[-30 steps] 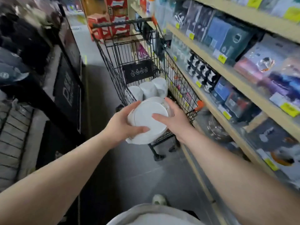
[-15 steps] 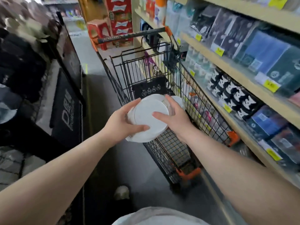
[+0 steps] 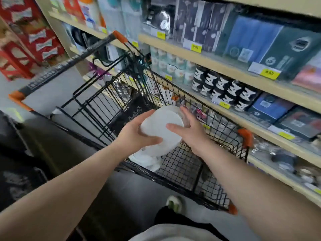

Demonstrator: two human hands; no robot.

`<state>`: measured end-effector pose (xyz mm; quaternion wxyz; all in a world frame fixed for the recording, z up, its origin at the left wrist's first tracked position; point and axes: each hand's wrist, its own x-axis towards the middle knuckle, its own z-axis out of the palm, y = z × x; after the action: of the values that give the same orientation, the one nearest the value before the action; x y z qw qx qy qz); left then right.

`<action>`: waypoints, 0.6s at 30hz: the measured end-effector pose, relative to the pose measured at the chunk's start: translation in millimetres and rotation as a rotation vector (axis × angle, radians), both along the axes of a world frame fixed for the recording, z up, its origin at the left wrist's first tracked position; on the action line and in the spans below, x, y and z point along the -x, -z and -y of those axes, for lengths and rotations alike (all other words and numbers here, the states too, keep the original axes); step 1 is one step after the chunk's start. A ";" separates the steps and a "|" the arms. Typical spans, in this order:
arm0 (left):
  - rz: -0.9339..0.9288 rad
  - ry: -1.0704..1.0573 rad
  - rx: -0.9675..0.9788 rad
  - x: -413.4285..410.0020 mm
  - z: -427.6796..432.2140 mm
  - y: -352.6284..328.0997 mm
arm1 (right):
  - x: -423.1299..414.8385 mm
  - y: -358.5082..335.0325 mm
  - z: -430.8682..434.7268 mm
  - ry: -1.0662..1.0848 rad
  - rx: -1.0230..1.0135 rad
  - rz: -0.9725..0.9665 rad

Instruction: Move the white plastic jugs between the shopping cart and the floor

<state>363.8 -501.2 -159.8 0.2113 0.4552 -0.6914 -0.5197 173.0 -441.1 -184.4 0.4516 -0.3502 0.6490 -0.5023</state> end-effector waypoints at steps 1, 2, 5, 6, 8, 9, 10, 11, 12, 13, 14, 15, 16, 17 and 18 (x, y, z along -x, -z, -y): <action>0.011 0.028 -0.017 9.4 13.3 3.0 | 7.1 4.4 8.2 0.029 -0.008 0.013; 0.014 0.054 -0.039 19.6 25.8 6.2 | 14.4 8.9 16.0 0.055 -0.015 0.026; 0.045 0.127 -0.074 51.0 60.3 17.9 | 36.9 22.0 37.7 0.134 -0.048 0.041; 0.050 0.152 -0.082 58.8 68.0 21.6 | 42.0 24.8 42.0 0.156 -0.059 0.039; 0.037 0.226 -0.127 74.5 87.3 29.5 | 52.1 31.3 54.2 0.225 -0.082 0.040; 0.033 0.261 -0.160 80.2 97.7 34.0 | 54.6 33.4 59.9 0.259 -0.088 0.042; 0.028 0.294 -0.192 86.0 108.8 38.9 | 56.4 35.1 64.8 0.292 -0.093 0.041; 0.016 0.329 -0.213 92.5 119.1 42.2 | 58.9 38.2 69.2 0.323 -0.100 0.038; 0.009 0.365 -0.219 98.8 128.6 47.6 | 60.5 43.3 72.5 0.356 -0.114 0.038; 0.012 0.415 -0.221 105.0 137.7 53.5 | 60.8 46.6 75.2 0.396 -0.136 0.059; 0.015 0.468 -0.241 111.5 147.1 60.8 | 60.2 50.5 76.9 0.448 -0.150 0.091; 0.017 0.532 -0.254 119.0 156.1 68.3 | 60.2 56.7 78.6 0.505 -0.158 0.116; 0.014 0.600 -0.252 126.7 165.4 78.4 | 60.7 63.5 80.2 0.564 -0.170 0.120; 0.026 0.683 -0.219 135.0 173.3 86.4 | 61.2 67.6 82.6 0.628 -0.191 0.123; 0.044 0.770 -0.181 144.5 179.1 92.3 | 60.7 71.7 84.5 0.692 -0.207 0.126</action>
<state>219.3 -680.3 -252.1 -0.0552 0.1905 -0.7673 -0.6098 112.4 -525.6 -256.1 0.3269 -0.0306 0.7473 -0.5777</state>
